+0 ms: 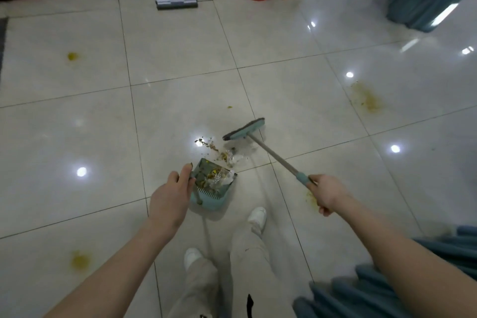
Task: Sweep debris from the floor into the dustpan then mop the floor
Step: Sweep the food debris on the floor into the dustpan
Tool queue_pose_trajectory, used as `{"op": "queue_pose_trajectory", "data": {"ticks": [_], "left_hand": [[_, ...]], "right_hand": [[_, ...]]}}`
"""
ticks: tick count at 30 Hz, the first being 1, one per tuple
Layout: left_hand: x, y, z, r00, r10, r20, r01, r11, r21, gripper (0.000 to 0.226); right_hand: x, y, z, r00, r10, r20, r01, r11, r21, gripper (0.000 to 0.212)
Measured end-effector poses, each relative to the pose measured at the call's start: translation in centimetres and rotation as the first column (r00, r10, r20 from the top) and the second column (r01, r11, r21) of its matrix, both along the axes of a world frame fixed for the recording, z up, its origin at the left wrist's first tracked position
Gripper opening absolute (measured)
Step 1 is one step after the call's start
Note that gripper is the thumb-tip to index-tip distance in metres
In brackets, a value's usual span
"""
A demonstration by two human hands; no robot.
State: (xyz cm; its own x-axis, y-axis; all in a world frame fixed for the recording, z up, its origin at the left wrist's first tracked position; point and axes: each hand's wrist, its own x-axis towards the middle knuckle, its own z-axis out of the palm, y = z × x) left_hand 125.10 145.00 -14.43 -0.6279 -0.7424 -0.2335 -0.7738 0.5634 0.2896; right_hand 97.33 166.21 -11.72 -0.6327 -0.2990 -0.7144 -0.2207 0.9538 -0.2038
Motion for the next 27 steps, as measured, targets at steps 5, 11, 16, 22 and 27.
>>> {"op": "queue_pose_trajectory", "data": {"ticks": [5,11,16,22,27], "left_hand": [[-0.6,0.7,-0.4,1.0,-0.002,-0.005,0.002,1.0,-0.009,0.036],[-2.2,1.4,-0.7,1.0,0.014,0.007,-0.014,1.0,-0.006,0.038],[-3.3,2.0,-0.6,1.0,0.011,0.01,-0.011,1.0,-0.009,0.037],[-3.6,1.6,-0.4,1.0,0.02,-0.021,-0.021,0.999,-0.024,0.035],[-4.4,1.8,-0.2,0.998,0.037,-0.059,-0.037,0.999,-0.013,0.035]], "right_hand": [[-1.0,-1.5,-2.6,0.983,-0.182,0.009,0.181,0.983,0.036,0.023],[1.9,-2.5,-4.8,0.843,-0.505,0.184,0.479,0.862,0.168,0.018],[4.4,-2.1,-5.6,0.82,-0.511,0.258,0.51,0.857,0.077,0.031],[8.7,0.0,-5.0,0.952,-0.146,0.271,0.126,0.988,0.091,0.044],[10.6,3.3,-4.1,0.95,0.081,0.302,-0.131,0.98,0.151,0.031]]}}
